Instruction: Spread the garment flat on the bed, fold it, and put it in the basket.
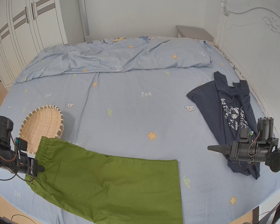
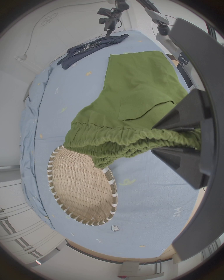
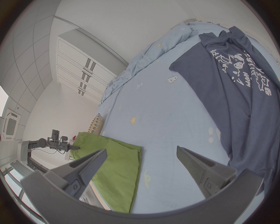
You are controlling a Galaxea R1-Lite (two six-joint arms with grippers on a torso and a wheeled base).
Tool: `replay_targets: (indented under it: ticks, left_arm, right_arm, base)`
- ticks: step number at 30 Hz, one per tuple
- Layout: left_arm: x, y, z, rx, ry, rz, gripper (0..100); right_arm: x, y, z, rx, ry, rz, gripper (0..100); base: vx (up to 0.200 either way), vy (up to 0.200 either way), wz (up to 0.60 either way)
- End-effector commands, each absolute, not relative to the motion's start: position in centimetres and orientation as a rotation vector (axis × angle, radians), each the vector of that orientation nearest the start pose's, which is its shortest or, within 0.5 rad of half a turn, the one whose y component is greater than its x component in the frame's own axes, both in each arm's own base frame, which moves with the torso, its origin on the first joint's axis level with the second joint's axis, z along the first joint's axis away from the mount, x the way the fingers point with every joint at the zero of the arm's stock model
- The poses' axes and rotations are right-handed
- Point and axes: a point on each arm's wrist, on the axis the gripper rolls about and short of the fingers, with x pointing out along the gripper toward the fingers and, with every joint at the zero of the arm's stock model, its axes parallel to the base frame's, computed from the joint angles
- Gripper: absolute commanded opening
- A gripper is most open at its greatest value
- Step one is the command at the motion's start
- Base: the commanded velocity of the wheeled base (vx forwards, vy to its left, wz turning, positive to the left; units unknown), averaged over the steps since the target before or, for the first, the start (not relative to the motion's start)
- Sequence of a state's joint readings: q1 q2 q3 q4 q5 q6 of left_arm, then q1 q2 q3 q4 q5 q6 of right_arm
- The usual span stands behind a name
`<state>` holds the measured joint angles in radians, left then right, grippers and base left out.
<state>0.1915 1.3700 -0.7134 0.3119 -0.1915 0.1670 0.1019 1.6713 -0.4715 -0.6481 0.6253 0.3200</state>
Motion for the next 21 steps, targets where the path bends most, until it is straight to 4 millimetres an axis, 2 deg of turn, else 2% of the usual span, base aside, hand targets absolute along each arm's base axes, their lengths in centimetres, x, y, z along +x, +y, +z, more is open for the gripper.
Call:
replay_targets:
  ticks: [1,4,5,7,8,9,13,16,18,19,21]
  left_arm:
    - [17.6,1.4,17.3,0.007,0.912,-0.142,0]
    - [17.2,-1.2,19.2,0.020,0.885,-0.224,0]
    - [17.1,-1.5,19.4,0.019,0.888,-0.232,0]
    - [16.7,-3.8,20.7,-0.012,0.916,-0.292,0]
    - [16.7,-3.8,20.7,-0.012,0.916,-0.292,0]
    - [16.3,-5.7,21.7,-0.045,0.920,-0.354,0]
    - [15.9,-8.7,23.1,-0.066,0.897,-0.473,0]
    - [16.2,-10.7,23.3,-0.042,0.911,-0.541,0]
    - [16.2,-10.9,23.3,-0.039,0.915,-0.549,0]
    - [16.2,-12.4,22.7,-0.013,0.949,-0.591,0]
    - [16.2,-13.2,22.4,0.003,0.970,-0.612,0]
  right_arm:
    - [24.5,3.9,11.3,0.442,0.650,0.622,100]
    - [24.5,3.9,11.4,0.442,0.646,0.621,100]
    - [24.5,3.9,11.4,0.442,0.645,0.621,100]
    - [24.5,3.8,11.5,0.442,0.642,0.619,100]
    - [24.5,3.8,11.5,0.442,0.642,0.619,100]
    - [24.5,3.8,11.5,0.442,0.642,0.619,100]
    - [24.5,3.8,11.5,0.442,0.644,0.617,100]
    - [24.5,3.8,11.4,0.443,0.647,0.616,100]
    - [24.5,3.8,11.4,0.443,0.647,0.616,100]
    - [24.5,3.7,11.4,0.443,0.646,0.615,100]
    - [24.5,3.7,11.4,0.443,0.645,0.614,100]
  base:
    - [0.000,0.000,0.00]
    - [0.000,0.000,0.00]
    - [0.000,0.000,0.00]
    - [0.000,0.000,0.00]
    - [0.000,0.000,0.00]
    - [0.000,0.000,0.00]
    - [0.000,0.000,0.00]
    - [0.000,0.000,0.00]
    - [0.000,0.000,0.00]
    - [0.000,0.000,0.00]
    - [0.000,0.000,0.00]
